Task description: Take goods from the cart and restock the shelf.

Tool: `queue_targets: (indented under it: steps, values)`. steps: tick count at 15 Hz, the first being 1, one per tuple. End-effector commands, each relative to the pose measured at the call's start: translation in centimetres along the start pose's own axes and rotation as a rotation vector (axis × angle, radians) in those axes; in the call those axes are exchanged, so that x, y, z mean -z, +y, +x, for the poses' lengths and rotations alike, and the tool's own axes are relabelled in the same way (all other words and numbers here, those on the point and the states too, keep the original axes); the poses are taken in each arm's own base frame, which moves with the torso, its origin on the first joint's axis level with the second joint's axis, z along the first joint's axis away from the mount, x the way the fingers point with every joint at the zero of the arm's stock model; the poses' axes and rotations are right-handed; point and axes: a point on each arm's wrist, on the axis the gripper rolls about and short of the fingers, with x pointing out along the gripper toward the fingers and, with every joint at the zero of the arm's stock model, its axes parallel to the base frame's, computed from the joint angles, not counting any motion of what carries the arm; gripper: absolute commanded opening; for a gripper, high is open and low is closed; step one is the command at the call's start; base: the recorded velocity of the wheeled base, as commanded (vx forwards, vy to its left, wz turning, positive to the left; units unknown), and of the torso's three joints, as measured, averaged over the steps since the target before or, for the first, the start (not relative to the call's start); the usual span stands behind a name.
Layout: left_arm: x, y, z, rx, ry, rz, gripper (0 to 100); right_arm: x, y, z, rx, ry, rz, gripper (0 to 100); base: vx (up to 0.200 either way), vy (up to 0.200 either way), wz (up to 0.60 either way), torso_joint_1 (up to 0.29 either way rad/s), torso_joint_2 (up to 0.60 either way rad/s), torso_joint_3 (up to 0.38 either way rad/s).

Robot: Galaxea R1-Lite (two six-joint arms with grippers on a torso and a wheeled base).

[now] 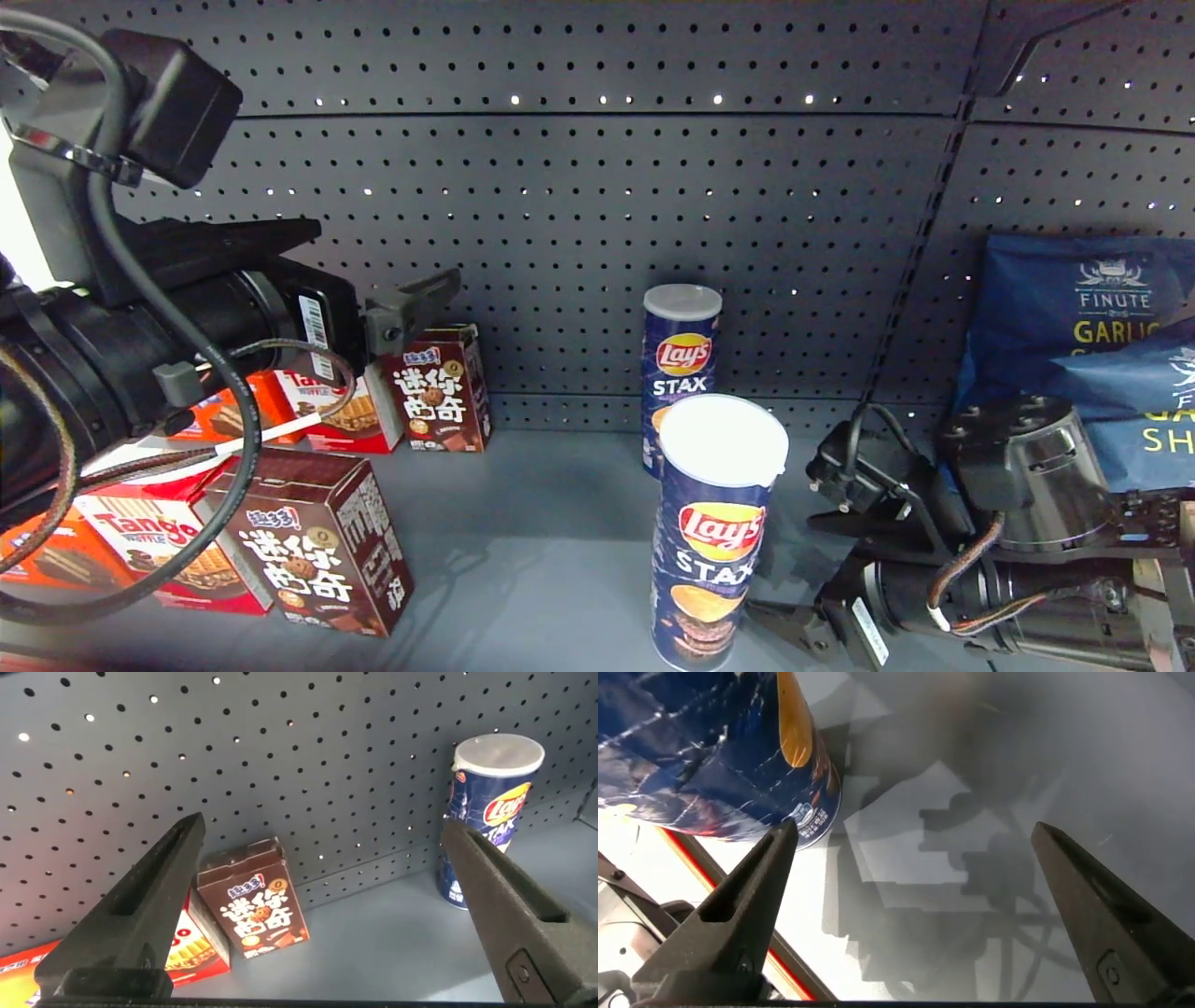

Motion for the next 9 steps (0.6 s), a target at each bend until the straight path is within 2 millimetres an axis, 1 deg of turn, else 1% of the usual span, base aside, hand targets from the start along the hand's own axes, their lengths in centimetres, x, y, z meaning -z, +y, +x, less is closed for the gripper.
queue_targets:
  steps: [1, 5, 7, 8, 9]
  values:
    - [0.1, 0.0, 0.0, 0.0, 0.002, 0.001, 100, 0.0, 0.1, 0.1, -0.005, 0.002, -0.003, 100, 0.0, 0.0, 0.0, 0.0, 0.0, 0.0]
    - [0.1, 0.2, 0.0, -0.008, 0.002, 0.0, 100, -0.2, 0.0, -0.1, 0.0, -0.016, 0.001, 100, 0.0, 0.0, 0.0, 0.0, 0.0, 0.0]
    - [-0.2, 0.4, -0.2, -0.016, -0.009, -0.003, 100, -0.8, -1.1, -2.3, 0.046, -0.107, 0.027, 100, 0.0, 0.0, 0.0, 0.0, 0.0, 0.0]
    - [-0.7, 0.6, -0.9, -0.021, -0.035, -0.01, 100, -1.1, -1.9, -4.2, 0.082, -0.17, 0.045, 100, 0.0, 0.0, 0.0, 0.0, 0.0, 0.0]
    - [-1.4, 1.1, -2.2, -0.027, -0.073, -0.019, 100, -1.2, -2.6, -6.0, 0.124, -0.223, 0.064, 100, 0.0, 0.0, 0.0, 0.0, 0.0, 0.0]
